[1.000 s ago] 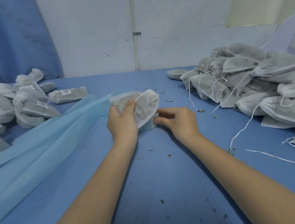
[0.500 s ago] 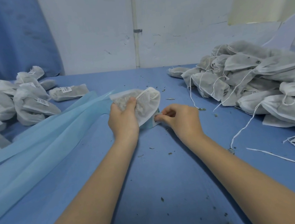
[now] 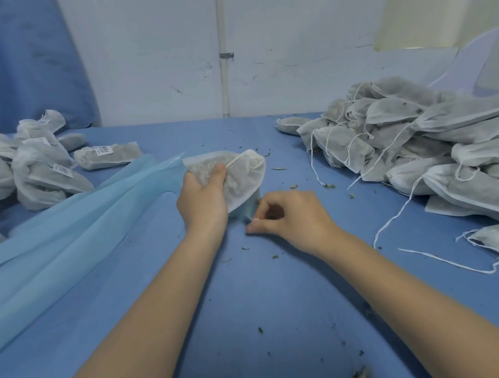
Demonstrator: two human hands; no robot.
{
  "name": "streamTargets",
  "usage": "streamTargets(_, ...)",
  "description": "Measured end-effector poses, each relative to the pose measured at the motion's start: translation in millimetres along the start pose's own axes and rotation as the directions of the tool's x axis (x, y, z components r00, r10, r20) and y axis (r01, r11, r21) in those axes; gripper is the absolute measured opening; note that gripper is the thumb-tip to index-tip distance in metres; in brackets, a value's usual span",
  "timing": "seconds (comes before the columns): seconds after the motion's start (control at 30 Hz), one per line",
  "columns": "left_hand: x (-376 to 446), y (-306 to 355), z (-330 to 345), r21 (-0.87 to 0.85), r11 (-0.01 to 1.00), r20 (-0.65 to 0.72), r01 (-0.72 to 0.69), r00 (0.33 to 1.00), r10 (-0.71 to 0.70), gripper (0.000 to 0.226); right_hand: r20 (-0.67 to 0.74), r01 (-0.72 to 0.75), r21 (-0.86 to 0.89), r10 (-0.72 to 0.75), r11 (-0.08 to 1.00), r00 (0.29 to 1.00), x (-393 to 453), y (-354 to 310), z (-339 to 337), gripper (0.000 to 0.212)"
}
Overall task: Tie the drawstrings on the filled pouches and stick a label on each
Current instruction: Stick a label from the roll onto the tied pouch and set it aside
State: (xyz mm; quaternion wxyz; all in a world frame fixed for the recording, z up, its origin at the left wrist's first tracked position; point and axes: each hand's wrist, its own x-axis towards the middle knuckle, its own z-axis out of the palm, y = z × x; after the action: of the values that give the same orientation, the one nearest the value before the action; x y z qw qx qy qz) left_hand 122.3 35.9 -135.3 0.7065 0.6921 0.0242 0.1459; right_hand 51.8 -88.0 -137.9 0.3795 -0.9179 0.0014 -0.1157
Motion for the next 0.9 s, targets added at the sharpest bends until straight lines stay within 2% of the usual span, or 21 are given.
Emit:
streamTargets(0.1,1,2,-2,-0.008,1.0,0.019,0.013,1.0,-0.013,0.028,0.15,0.001,0.061,-0.01,0.998,0.989,-6,-3,-8,0.019)
streamTargets(0.17,0,4,-3,-0.016,1.0,0.043,0.002,0.999,-0.002,0.025,0.166,-0.017,0.095,0.001,0.995,0.986,-11,-4,-15,0.015)
streamTargets(0.3,-8,13,-5,-0.016,0.991,0.084,-0.129,0.988,0.13,0.009,0.013,-0.009,0.216,0.007,0.976,1.0,-22,-6,-37,0.011)
streamTargets(0.4,-17,22,-2,0.008,0.977,0.187,-0.211,0.96,0.206,0.013,-0.068,0.045,0.235,-0.03,0.971,0.997,-28,-9,-52,0.007)
streamTargets(0.47,-25,27,1,-0.014,0.98,0.346,-0.199,0.918,0.191,0.017,-0.115,0.078,0.21,-0.054,0.975,0.992,-29,-10,-59,0.006)
streamTargets(0.57,-37,31,7,-0.013,0.985,0.517,-0.171,0.842,0.153,0.037,-0.162,0.093,0.172,-0.066,0.981,0.985,-29,-8,-65,0.008)
streamTargets(0.63,-42,33,8,-0.025,0.987,0.563,-0.158,0.814,0.144,0.039,-0.178,0.087,0.174,-0.056,0.981,0.982,-30,-4,-68,0.009)
streamTargets(0.9,-46,33,6,-0.041,0.992,0.663,-0.117,0.74,0.115,0.011,-0.269,0.126,0.091,-0.098,0.988,0.958,-26,1,-67,0.015)
